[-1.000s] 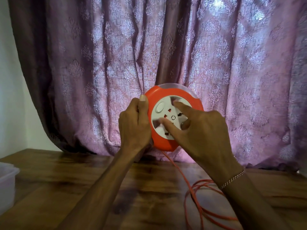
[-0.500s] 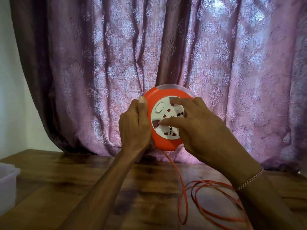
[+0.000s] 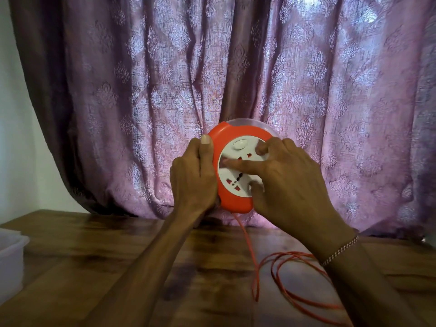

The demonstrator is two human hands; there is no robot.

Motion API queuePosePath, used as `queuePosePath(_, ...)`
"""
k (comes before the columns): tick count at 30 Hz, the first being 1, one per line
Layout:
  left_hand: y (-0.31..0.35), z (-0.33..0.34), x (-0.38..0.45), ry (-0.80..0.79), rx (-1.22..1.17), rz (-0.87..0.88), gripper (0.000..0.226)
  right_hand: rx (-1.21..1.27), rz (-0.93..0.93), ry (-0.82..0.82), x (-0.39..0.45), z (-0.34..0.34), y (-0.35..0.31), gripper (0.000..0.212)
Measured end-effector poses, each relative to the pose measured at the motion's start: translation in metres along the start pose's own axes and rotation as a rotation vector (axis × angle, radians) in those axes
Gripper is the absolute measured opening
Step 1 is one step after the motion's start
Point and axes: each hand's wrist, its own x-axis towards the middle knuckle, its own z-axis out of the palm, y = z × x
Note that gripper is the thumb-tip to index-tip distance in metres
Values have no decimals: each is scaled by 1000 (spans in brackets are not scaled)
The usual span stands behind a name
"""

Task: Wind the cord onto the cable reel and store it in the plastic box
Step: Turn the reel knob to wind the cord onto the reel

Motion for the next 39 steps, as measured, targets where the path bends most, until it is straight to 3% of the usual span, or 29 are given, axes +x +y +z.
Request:
queuePosePath(5, -1, 0, 0, -13, -16, -18, 53, 44, 231, 104, 2, 8, 0, 68)
queuePosePath(10, -1, 0, -1, -23, -23, -20, 53, 30, 195, 144, 2, 2, -1, 61)
queuePosePath(15, -1, 0, -1, -17, -34, -23, 52, 100, 57, 135, 3, -5, 7, 29)
queuePosePath(19, -1, 0, -1, -1, -22, -20, 50, 108, -95, -65, 3, -7, 9, 38)
queuePosePath(22, -3, 0, -1, -6, -23, -24, 51, 92, -102, -164, 4, -7, 5, 39)
queuePosePath(27, -5, 1, -1, -7, -63, -38, 52, 67, -85, -87, 4, -7, 3, 55)
queuePosePath(29, -5, 1, 0, 0, -81, -44, 53, 43, -100, -44, 3, -7, 0, 44)
queuePosePath(33, -3, 1, 0, 0, -89, -35, 54, 78, -78, -22, 3, -4, -3, 61)
queuePosePath(39, -1, -1, -1, -1, -64, -11, 52, 21, 37, 33, 0, 8, -1, 52)
